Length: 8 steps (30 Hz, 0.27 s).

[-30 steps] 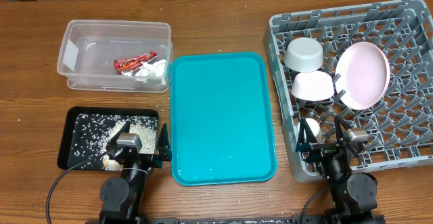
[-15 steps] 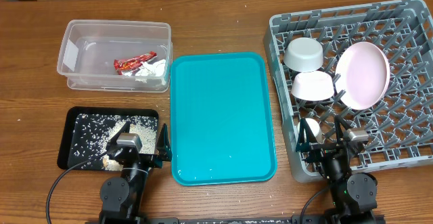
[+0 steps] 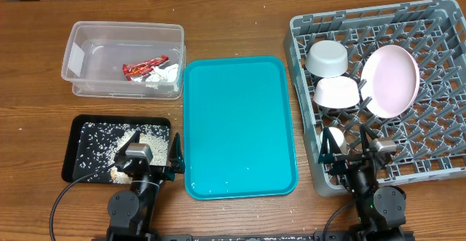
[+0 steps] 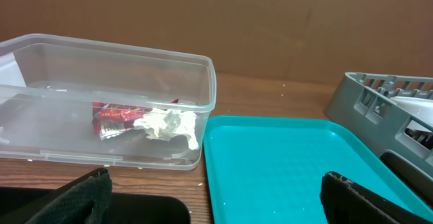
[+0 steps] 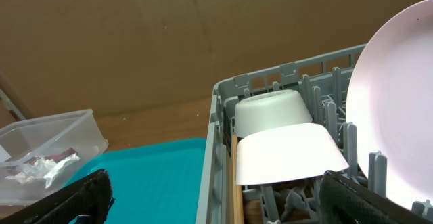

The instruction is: Sort waste into correct bins and load items into the dishwasher

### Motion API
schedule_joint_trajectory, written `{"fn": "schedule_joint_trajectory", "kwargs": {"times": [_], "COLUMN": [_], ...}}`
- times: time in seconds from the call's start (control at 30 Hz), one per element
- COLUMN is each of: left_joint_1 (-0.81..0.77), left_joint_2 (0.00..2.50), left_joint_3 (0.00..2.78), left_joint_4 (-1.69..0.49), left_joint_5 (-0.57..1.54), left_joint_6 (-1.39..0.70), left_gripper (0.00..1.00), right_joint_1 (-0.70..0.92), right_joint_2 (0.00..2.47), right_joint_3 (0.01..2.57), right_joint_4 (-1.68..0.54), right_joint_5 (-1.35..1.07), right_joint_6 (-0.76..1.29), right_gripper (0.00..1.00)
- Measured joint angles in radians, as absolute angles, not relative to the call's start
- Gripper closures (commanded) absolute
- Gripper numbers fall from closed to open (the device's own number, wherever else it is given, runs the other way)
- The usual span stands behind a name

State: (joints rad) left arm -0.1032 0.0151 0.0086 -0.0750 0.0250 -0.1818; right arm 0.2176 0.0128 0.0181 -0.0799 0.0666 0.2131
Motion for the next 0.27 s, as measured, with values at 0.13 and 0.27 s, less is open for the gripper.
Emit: {"fn": "schedule_joint_trajectory", "kwargs": {"times": [0.13,0.27], "left_joint_1": [-0.104,-0.103], "left_joint_2": [0.015,0.015], "left_joint_3": [0.009,0.009], "left_joint_4": [-0.075,-0.075], "left_joint_5": [0.025,0.025], "left_joint_6": [-0.182,-0.182], "left_gripper": [0.0,0.0], "right_joint_1": [0.218,0.218], "right_joint_2": [0.013,0.013], "right_joint_3": [0.018,0.018], "right_joint_4": [-0.08,-0.08], "right_joint_5": [0.067,0.067], "right_joint_6": [0.213,0.213], "right_gripper": [0.0,0.0]}}
